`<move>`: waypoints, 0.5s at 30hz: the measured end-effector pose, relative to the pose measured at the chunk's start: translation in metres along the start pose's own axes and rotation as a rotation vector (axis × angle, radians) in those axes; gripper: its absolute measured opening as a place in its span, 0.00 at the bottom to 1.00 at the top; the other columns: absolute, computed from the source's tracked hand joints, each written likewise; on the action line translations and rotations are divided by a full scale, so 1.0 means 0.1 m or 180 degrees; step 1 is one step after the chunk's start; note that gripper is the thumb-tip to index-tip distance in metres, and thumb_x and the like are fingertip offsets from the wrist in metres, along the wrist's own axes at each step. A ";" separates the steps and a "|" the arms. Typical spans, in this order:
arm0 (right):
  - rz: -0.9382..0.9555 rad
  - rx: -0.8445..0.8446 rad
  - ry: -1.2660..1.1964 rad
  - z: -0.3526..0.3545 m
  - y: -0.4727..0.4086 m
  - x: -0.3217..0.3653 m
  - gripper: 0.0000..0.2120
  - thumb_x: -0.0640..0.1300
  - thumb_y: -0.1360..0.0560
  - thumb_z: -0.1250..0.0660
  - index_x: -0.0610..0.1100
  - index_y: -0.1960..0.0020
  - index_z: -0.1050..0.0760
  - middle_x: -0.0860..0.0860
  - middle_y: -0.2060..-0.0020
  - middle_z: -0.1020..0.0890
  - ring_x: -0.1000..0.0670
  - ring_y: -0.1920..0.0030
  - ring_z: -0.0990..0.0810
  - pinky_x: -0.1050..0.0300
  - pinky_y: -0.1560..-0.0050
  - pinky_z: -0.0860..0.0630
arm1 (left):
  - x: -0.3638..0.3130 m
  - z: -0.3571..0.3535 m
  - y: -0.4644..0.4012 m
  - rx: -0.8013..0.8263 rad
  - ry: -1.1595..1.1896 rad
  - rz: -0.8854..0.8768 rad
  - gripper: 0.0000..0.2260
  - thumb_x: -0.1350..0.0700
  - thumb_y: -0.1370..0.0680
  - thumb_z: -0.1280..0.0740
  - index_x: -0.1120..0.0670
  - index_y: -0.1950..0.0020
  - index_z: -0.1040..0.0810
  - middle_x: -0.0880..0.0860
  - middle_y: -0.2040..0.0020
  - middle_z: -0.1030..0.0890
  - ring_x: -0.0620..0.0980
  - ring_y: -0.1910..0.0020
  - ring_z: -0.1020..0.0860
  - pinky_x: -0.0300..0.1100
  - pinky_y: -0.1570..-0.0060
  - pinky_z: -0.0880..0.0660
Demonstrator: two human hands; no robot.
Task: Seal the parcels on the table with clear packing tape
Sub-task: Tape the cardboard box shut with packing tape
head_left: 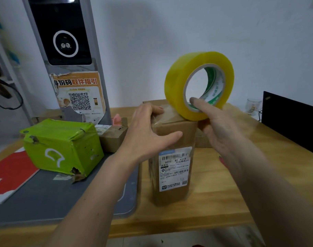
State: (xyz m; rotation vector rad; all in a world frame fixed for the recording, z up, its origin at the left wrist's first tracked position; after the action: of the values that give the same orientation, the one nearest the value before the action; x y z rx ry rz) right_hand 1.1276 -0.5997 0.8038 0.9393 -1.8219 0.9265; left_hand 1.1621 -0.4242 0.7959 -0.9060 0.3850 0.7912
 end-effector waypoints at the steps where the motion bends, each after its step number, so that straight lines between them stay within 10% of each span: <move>1: 0.0054 -0.0029 0.0114 -0.01 0.00 0.01 0.17 0.42 0.31 0.25 0.47 0.43 0.21 0.50 0.52 0.14 0.49 0.49 0.16 0.51 0.47 0.20 | -0.07 0.01 -0.02 0.0067 -0.0079 0.0098 0.26 0.42 0.33 0.22 0.47 0.43 0.31 0.44 0.43 0.28 0.41 0.43 0.29 0.27 0.50 0.33; 7: 0.0545 -0.0282 0.1143 -0.01 0.04 0.19 0.06 0.49 0.32 0.29 0.48 0.57 0.20 0.44 0.55 0.15 0.41 0.51 0.17 0.35 0.46 0.22 | -0.28 -0.08 -0.02 -0.0041 -0.0881 0.0095 0.29 0.32 0.33 0.27 0.46 0.38 0.26 0.45 0.40 0.24 0.48 0.35 0.30 0.41 0.45 0.33; 15: 0.0524 -0.0049 0.1091 0.04 -0.01 0.34 0.02 0.41 0.25 0.31 0.46 0.54 0.20 0.42 0.55 0.15 0.43 0.53 0.16 0.37 0.50 0.19 | -0.32 -0.04 -0.02 0.0157 -0.1273 0.0105 0.32 0.30 0.31 0.31 0.48 0.35 0.27 0.50 0.36 0.23 0.51 0.33 0.30 0.47 0.36 0.32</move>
State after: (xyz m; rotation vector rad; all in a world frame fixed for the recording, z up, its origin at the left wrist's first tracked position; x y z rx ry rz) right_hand 1.1157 -0.6119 0.8331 0.5839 -1.6244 1.0995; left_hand 1.1423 -0.4422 0.8144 -0.6760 0.0677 0.9656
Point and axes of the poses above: each hand's wrist, its own y-axis away from the middle knuckle, its own z-axis out of the back of the hand, x = y × z, the point moved 3 cm from there along -y, towards the middle knuckle
